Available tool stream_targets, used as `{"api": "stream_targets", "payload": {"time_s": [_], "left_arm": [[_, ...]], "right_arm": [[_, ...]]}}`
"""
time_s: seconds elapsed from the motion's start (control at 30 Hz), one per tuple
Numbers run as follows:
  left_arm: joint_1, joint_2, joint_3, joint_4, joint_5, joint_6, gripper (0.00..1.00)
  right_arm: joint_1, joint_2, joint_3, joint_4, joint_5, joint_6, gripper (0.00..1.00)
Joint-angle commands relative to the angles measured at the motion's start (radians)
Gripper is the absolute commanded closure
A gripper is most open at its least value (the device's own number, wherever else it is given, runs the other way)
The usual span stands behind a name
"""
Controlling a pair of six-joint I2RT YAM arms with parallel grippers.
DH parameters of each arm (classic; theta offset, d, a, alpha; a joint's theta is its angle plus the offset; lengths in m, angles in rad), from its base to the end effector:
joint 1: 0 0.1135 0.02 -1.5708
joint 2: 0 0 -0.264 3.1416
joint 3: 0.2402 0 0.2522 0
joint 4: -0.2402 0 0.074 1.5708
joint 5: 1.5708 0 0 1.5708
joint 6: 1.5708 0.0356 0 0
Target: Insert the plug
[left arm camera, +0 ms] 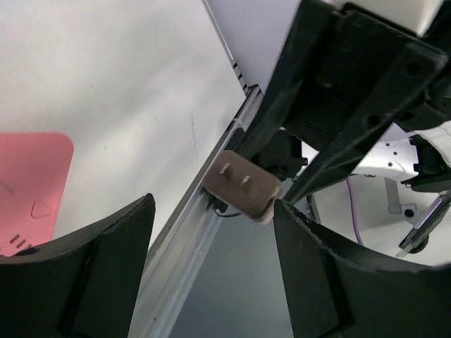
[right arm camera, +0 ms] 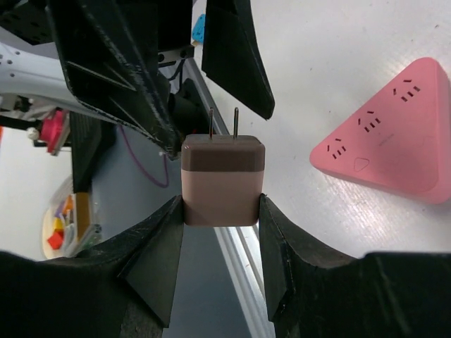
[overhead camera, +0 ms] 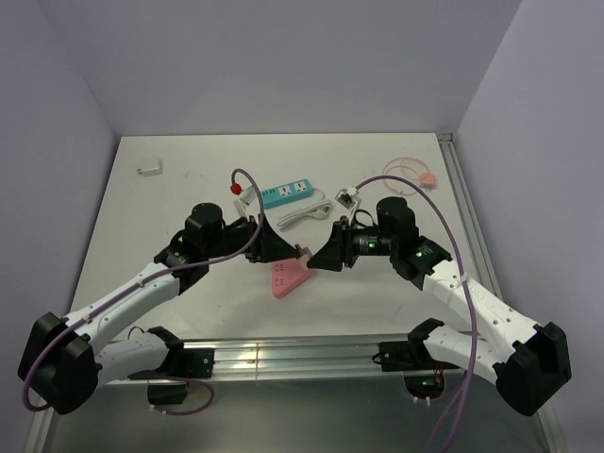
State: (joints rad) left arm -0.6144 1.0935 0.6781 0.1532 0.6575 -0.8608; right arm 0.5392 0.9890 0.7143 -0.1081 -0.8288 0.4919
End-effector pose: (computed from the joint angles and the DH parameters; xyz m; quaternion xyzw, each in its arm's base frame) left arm 0.1883 -0.1594 0.2776 0.1027 0.7694 -0.5770 0.2540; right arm 0.1735 0.1344 0.2887 -0.2432 0.7530 0.5429 0.2812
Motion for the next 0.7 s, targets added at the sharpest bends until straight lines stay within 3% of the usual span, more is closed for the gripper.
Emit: {"api": "stream_targets", "payload": {"time_s": [0.0,0.2,0.33,0.67], "left_arm": [[-0.002,-0.009,-0.008,0.029,-0.018,-0.047,0.27],[-0.004,0.071,0.014,-0.014,0.008,-0.09,0.3],[-0.002,0.082,-0.012,0.04,0.03,-0.139,0.29],[-0.002,0.04,-0.003,0.002,0.007,-0.152,0.26]], "right_arm": [[0.034,-0.036,0.039,-0.005,0.075,-0.064,1.0],[0.126,-0.058,0.079,-0.084,0.247,-0.159,1.0],[0.169,-0.059,0.091,-0.067,0.286,-0.165,1.0],[0.254,-0.035,0.106,-0.076,0.416,-0.177,1.0]]}}
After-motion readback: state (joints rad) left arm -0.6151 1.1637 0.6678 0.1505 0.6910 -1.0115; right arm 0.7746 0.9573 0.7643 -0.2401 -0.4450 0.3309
